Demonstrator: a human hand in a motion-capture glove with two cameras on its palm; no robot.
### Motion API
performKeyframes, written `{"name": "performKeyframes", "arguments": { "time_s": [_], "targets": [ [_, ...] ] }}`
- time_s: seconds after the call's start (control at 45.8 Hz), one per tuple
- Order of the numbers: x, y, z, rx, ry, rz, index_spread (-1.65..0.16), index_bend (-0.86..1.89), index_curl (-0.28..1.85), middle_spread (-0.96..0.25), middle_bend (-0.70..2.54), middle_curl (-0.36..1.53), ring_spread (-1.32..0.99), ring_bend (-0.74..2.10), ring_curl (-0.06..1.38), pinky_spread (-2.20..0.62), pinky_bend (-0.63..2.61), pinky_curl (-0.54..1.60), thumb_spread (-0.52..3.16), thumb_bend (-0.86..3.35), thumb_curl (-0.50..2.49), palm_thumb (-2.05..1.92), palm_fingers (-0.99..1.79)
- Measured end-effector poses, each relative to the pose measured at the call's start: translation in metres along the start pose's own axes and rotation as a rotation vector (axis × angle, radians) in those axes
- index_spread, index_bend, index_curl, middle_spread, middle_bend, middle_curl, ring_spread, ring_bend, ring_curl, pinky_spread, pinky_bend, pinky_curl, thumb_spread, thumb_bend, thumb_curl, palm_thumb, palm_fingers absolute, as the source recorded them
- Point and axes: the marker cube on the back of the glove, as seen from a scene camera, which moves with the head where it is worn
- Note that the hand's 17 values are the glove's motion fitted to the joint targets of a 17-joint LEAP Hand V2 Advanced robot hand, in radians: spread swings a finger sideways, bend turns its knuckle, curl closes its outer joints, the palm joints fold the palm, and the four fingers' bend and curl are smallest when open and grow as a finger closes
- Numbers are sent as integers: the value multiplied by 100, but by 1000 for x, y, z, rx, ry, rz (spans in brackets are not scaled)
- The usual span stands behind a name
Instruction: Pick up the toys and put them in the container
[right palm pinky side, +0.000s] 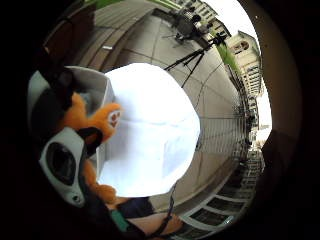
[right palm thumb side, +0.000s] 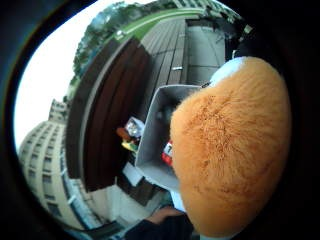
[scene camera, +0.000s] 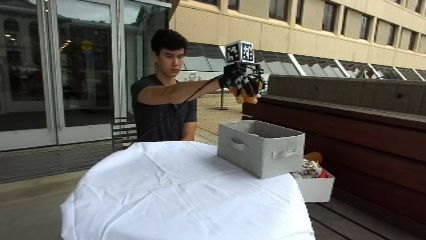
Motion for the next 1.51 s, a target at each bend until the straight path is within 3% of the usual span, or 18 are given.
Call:
{"name": "performKeyframes", "arguments": {
  "time_s": [0.306,0.371,0.546,0.743,1.071,1.508],
  "targets": [
    [-51,5,48,-131,-48,-109,-36,3,46,-49,40,70,-44,118,49,-45,113,40,78,2,78,53,81],
    [-53,9,52,-158,-44,-118,-34,-7,39,-38,26,66,-37,114,47,-41,128,45,88,-18,64,15,46],
    [-31,14,36,-102,-14,-131,-33,11,32,-20,21,62,-21,81,39,-24,145,47,91,-12,49,-12,-9],
    [40,27,20,-58,57,-43,-33,16,31,-12,22,58,-14,54,27,-10,129,40,92,-13,38,-17,-17],
    [174,77,48,-73,88,115,-32,13,29,-7,16,51,-11,30,23,-2,102,31,96,-12,24,-17,-18],
    [239,121,80,-110,60,211,-32,13,27,-7,17,43,-12,19,25,0,85,27,102,-11,15,-16,-14]
  ]
}}
